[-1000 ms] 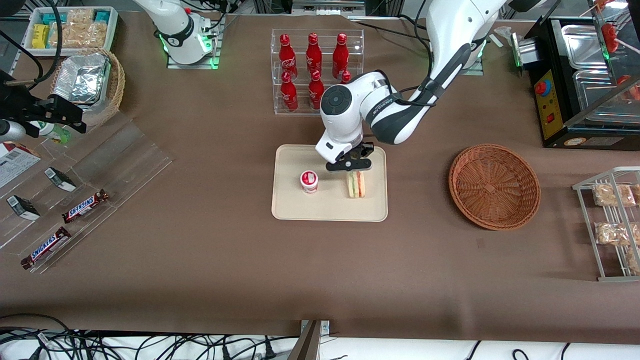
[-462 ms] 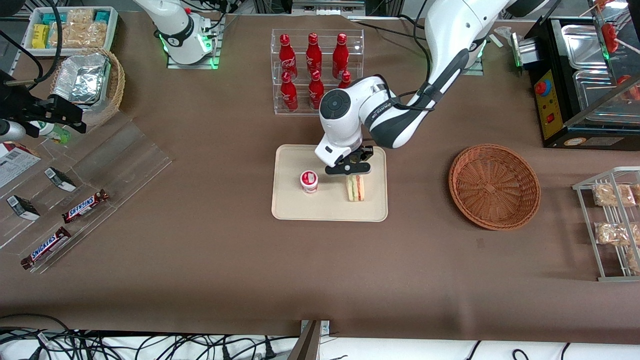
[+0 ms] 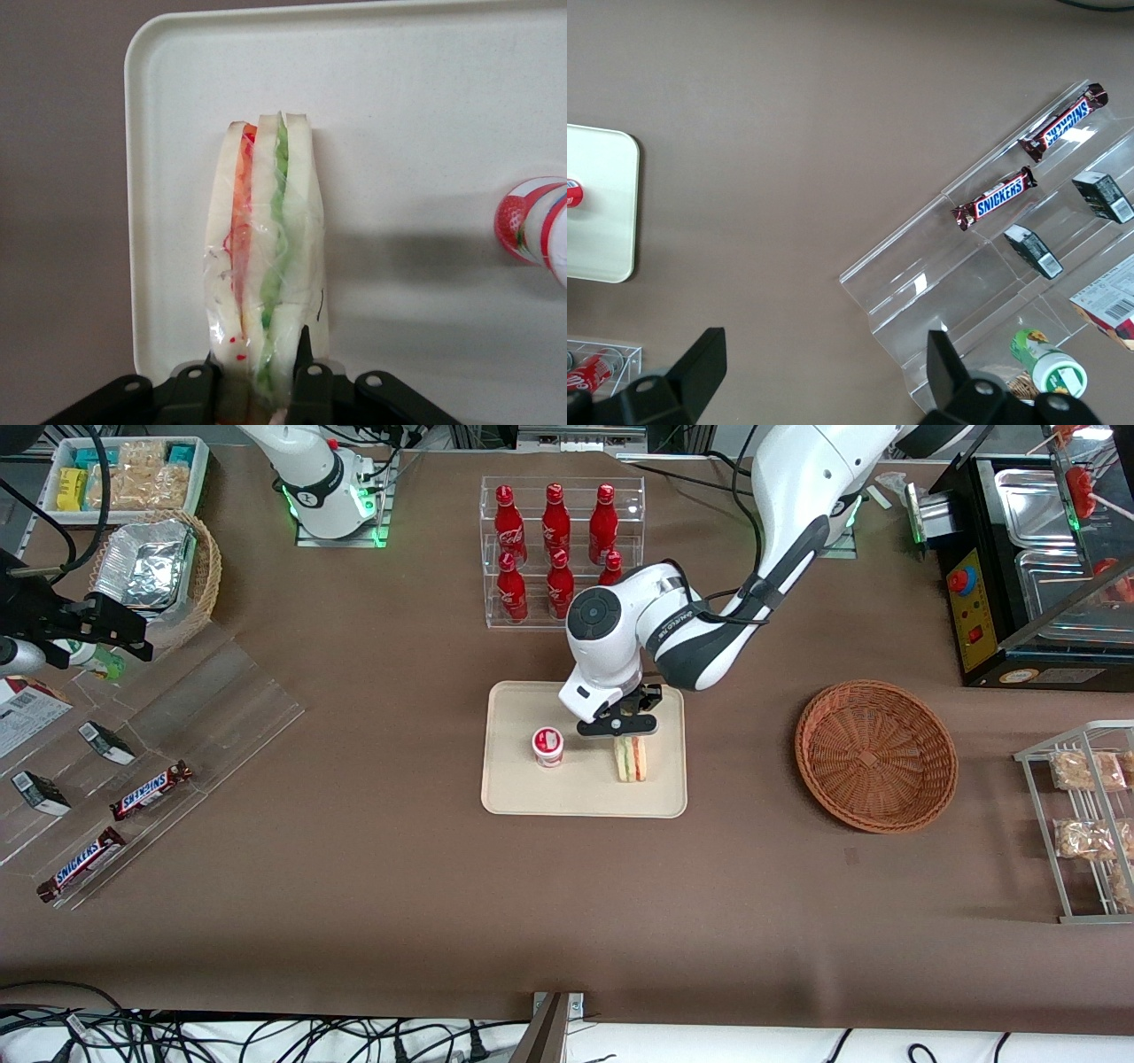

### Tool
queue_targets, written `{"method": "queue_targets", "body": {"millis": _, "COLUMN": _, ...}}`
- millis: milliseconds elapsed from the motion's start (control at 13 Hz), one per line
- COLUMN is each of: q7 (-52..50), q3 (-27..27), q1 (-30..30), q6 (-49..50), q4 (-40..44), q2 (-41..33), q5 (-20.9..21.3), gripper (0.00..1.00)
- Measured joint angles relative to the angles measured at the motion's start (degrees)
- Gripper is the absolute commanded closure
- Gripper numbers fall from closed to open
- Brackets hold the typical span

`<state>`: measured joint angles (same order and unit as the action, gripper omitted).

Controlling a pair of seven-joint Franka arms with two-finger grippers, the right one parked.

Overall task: Place sandwich from basket to tray
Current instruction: 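Lower the sandwich onto the tray beside the small bottle, then open the left gripper to release the sandwich and lift away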

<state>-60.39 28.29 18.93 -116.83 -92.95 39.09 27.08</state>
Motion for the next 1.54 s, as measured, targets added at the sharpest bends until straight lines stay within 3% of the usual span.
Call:
{"method": "queue_targets", "body": {"millis": 231, "q7": 0.0, "q3": -0.2, "q1": 0.0, "q6": 0.0, "q4": 0.0, "q2": 0.4, "q5": 0.0, "gripper": 0.69}}
{"method": "queue_targets", "body": {"millis": 462, "q7": 0.0, "q3": -0.4, "q1": 0.0, "q6": 0.0, "q4": 0.0, "q2": 0.5, "q5": 0.0, "gripper": 0.60}}
{"method": "queue_targets", "body": {"millis": 538, "q7": 0.0, "q3": -0.4, "q1": 0.0, "q6": 0.0, "q4": 0.0, "q2": 0.5, "q5": 0.0, "gripper": 0.51}}
{"method": "queue_targets", "body": {"millis": 692, "q7": 0.0, "q3": -0.4, "q1": 0.0, "q6": 0.0, "q4": 0.0, "q2": 0.5, "q5": 0.0, "gripper": 0.20}}
{"method": "queue_targets", "body": {"millis": 846, "q7": 0.0, "q3": -0.4, "q1": 0.0, "q6": 0.0, "q4": 0.0, "q2": 0.5, "q5": 0.0, "gripper": 0.00}}
{"method": "queue_targets", "body": {"millis": 1231, "q7": -0.2, "q3": -0.4, "q1": -0.1, "q6": 2.6, "q4": 1.8, "q2": -0.3, "q5": 0.0, "gripper": 0.00}}
{"method": "queue_targets", "body": {"millis": 1538, "q7": -0.2, "q3": -0.2, "q1": -0.2, "q6": 13.2, "q4": 7.3, "q2": -4.6, "q5": -0.2, "gripper": 0.00}}
